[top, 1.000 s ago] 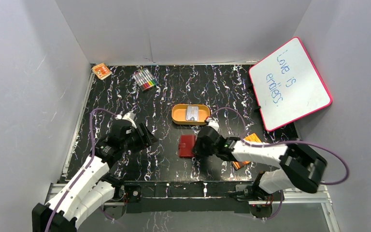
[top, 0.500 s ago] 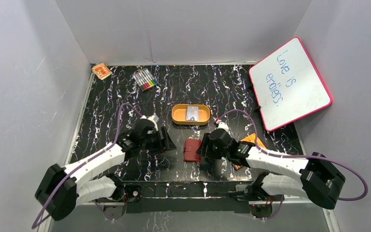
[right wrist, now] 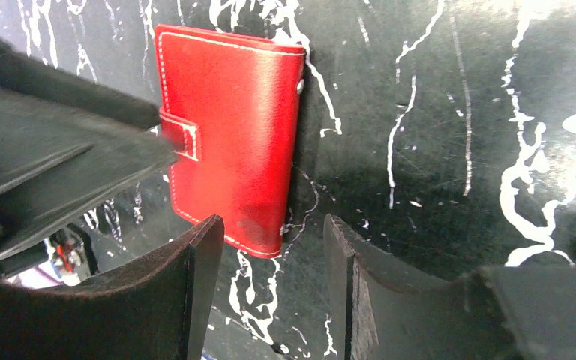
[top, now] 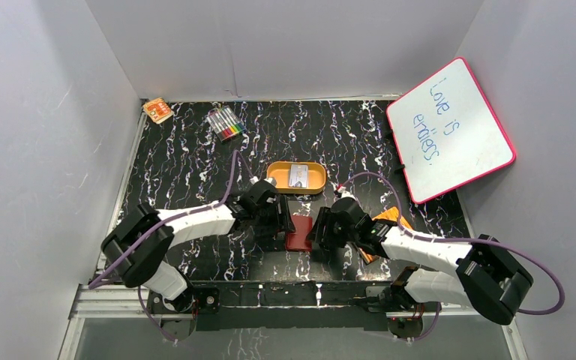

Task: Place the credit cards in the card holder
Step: Move the card holder to the center of the board, then turn over the card holder at the center of the board.

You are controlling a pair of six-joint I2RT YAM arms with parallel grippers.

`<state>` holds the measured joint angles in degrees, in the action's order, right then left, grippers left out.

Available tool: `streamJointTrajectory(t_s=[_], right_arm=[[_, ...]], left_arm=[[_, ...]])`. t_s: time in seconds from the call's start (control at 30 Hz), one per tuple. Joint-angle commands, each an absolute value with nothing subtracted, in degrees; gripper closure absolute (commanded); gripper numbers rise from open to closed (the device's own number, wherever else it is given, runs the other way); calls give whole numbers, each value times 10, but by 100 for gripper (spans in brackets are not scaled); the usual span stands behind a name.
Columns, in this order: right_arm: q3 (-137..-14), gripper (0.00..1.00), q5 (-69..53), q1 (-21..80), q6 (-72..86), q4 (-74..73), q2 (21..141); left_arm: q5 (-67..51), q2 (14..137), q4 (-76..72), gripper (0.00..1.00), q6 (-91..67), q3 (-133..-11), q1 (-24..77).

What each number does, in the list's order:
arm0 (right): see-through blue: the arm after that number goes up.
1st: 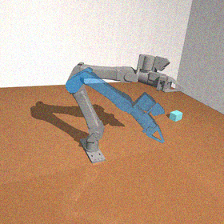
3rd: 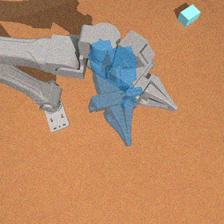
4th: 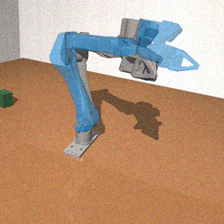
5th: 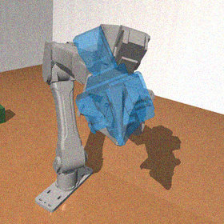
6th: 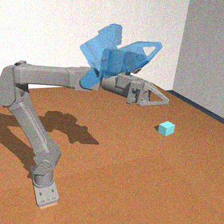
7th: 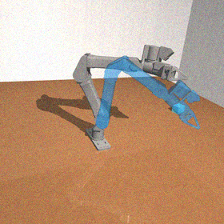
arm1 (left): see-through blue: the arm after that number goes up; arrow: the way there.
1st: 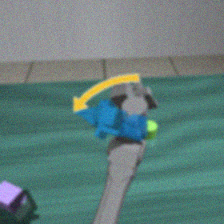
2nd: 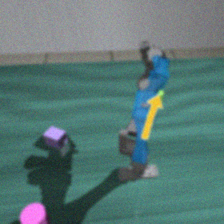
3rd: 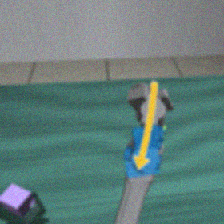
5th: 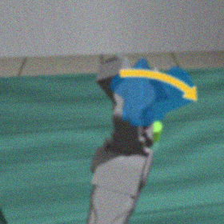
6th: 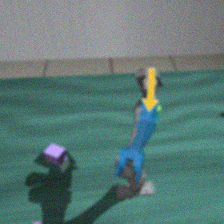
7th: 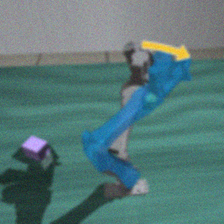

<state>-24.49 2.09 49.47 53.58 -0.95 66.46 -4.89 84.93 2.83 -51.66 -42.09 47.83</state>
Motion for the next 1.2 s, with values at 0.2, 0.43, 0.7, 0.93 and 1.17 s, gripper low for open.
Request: streamJointTrajectory(t_s=[0.2, 0.43, 0.7, 0.93, 1.17], right_arm=[[-210, 41, -55, 484, 564, 81, 685], [-198, 41, -80, 484, 597, 115, 696], [-173, 39, -60, 483, 631, 110, 666], [-166, 40, -82, 483, 649, 151, 706], [-179, 56, -99, 483, 655, 199, 742]], left_arm=[[-47, 918, 4, 47, -528, -451, 482], [-32, 921, 7, 69, -539, -424, 482], [-18, 934, 11, 83, -545, -398, 482], [-30, 942, -20, 85, -552, -373, 482], [-41, 941, -32, 86, -557, -358, 482]])
